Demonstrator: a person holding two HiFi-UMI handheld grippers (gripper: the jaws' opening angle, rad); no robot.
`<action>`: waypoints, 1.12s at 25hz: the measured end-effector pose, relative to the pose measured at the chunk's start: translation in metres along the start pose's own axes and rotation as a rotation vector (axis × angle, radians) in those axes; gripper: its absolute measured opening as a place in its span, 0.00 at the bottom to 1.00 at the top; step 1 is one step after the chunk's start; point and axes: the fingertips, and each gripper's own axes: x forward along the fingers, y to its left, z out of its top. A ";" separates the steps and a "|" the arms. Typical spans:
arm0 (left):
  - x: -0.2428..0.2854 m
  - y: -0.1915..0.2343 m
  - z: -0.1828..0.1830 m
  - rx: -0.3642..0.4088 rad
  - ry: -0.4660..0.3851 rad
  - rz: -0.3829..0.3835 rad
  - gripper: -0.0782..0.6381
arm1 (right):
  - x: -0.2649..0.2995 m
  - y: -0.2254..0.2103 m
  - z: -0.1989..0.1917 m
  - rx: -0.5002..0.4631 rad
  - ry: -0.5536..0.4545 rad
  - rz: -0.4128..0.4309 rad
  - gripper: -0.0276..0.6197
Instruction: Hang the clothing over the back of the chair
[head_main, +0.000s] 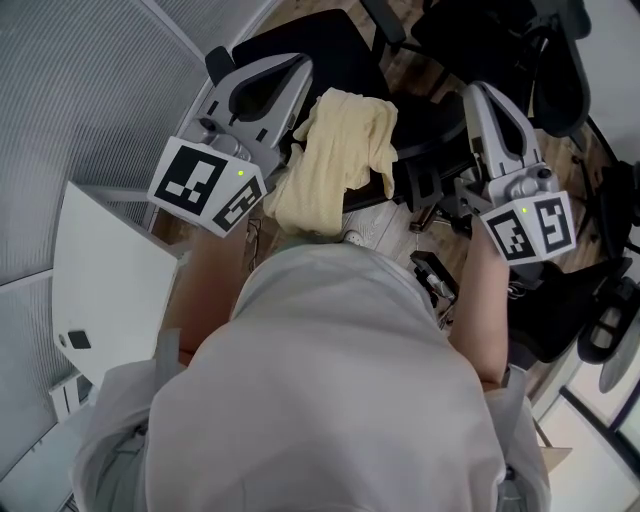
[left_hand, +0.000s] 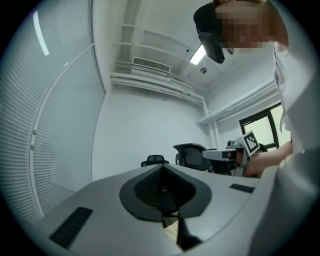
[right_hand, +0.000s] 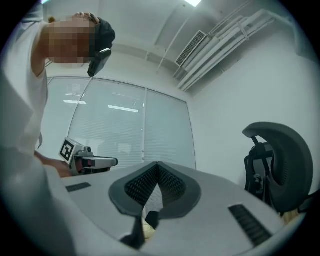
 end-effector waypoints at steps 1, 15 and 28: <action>-0.001 0.000 0.004 0.005 -0.019 0.002 0.13 | 0.000 0.001 0.003 -0.005 -0.007 0.003 0.08; -0.015 -0.010 0.038 0.069 -0.149 0.033 0.13 | 0.004 0.029 0.014 -0.042 -0.032 0.097 0.08; -0.015 -0.016 0.031 0.052 -0.139 0.016 0.13 | 0.002 0.039 0.018 -0.065 -0.055 0.122 0.08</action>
